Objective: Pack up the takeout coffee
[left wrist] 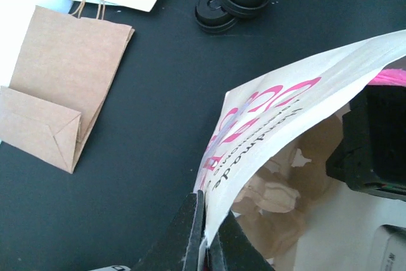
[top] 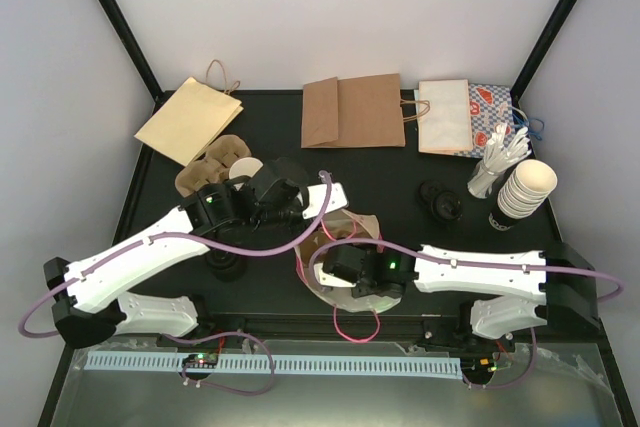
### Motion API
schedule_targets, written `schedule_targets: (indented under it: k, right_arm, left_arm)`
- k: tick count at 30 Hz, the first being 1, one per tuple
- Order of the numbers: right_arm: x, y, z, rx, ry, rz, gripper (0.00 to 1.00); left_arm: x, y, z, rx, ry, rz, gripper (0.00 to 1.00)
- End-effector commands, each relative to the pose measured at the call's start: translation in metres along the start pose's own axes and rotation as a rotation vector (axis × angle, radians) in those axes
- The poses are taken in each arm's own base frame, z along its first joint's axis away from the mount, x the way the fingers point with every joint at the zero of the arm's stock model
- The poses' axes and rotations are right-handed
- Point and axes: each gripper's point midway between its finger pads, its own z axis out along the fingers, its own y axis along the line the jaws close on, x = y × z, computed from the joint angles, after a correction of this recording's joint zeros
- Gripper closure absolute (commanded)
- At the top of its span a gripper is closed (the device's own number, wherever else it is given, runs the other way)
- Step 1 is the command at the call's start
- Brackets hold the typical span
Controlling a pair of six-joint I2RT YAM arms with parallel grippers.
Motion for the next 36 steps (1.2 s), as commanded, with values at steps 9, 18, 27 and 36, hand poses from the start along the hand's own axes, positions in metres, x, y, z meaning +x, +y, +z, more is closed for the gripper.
schedule_targets:
  k: [9, 18, 27, 36]
  right_arm:
    - [-0.003, 0.029, 0.012, -0.062, -0.012, -0.056, 0.99]
    - [-0.009, 0.048, 0.015, -0.077, -0.027, -0.1, 0.99]
    - [-0.01, 0.046, 0.015, -0.033, -0.019, -0.084, 0.99]
    - [-0.014, 0.015, 0.002, 0.12, -0.044, -0.029, 0.99]
  left_arm:
    - [-0.019, -0.018, -0.019, 0.105, -0.157, -0.071, 0.98]
    - [-0.012, -0.029, -0.018, 0.154, -0.161, -0.096, 0.98]
    - [-0.013, -0.039, -0.026, 0.213, -0.185, -0.103, 0.99]
    - [-0.01, -0.051, -0.03, 0.28, -0.191, -0.119, 0.99]
